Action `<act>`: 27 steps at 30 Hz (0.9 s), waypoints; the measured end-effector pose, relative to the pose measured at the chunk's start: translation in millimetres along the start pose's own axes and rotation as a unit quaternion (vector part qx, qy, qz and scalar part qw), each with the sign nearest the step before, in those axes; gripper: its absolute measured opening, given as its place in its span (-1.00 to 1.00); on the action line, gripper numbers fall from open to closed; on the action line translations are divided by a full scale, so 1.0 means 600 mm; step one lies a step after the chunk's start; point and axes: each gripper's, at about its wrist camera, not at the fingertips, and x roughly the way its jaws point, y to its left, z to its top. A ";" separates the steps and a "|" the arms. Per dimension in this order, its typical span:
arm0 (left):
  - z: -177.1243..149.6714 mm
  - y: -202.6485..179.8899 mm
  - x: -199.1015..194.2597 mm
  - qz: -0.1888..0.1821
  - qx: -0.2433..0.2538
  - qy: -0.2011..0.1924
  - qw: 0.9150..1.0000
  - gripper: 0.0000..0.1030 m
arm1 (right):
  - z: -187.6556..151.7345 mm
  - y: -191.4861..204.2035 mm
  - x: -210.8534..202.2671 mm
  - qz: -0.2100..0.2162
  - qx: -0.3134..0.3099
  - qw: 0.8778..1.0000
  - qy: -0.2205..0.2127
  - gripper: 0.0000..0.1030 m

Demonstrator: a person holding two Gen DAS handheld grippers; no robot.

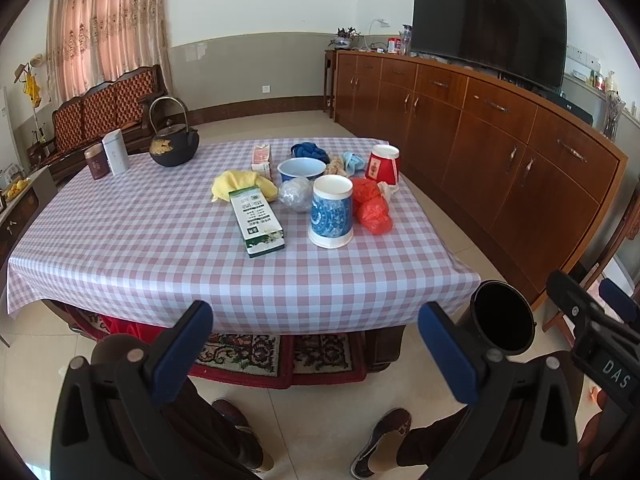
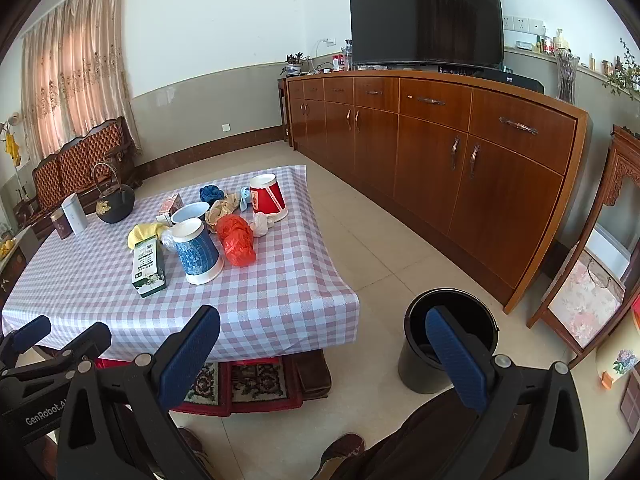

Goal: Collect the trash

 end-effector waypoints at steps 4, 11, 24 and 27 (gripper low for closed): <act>0.001 0.001 -0.002 0.002 -0.002 -0.005 1.000 1.00 | 0.000 0.000 0.000 0.000 -0.001 1.000 0.000 1.00; 0.001 0.004 -0.001 0.003 -0.005 -0.003 1.000 1.00 | -0.001 0.000 0.000 -0.001 -0.001 1.000 0.001 1.00; 0.002 0.008 0.000 0.006 -0.007 -0.004 1.000 1.00 | -0.002 0.000 -0.001 0.001 0.000 1.000 0.001 1.00; 0.002 0.008 0.000 0.006 -0.007 -0.003 1.000 1.00 | -0.002 -0.001 0.000 0.002 0.000 1.000 0.001 1.00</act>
